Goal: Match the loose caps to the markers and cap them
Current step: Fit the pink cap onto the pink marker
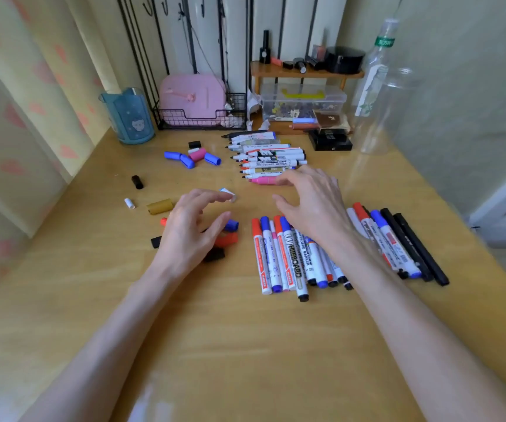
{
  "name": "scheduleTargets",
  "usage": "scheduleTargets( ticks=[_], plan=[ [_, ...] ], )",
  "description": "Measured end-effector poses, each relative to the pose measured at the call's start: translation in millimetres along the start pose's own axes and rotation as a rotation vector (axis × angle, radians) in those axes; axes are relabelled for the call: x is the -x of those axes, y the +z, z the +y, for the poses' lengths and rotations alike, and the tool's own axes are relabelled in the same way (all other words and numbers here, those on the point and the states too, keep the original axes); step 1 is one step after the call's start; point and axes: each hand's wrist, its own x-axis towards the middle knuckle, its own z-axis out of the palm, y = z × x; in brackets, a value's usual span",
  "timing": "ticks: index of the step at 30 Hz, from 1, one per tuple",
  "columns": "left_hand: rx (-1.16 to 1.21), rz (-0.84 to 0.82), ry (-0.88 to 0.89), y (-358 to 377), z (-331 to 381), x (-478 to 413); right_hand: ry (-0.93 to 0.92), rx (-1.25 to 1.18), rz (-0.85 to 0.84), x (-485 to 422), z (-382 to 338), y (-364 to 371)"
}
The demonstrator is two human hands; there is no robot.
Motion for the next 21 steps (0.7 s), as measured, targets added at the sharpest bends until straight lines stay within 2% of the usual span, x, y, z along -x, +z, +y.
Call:
scheduleTargets(
  ticks=[9,17,21],
  plan=[
    [-0.030,0.164,-0.080,-27,-35,-8,0.046,0.010,-0.225,-55,1,28],
    [-0.032,0.182,-0.088,-28,-40,-16,0.083,0.106,-0.174,-63,7,33],
    [-0.051,0.209,-0.113,-30,-45,-41,0.093,0.119,-0.226,-61,11,36]
  ],
)
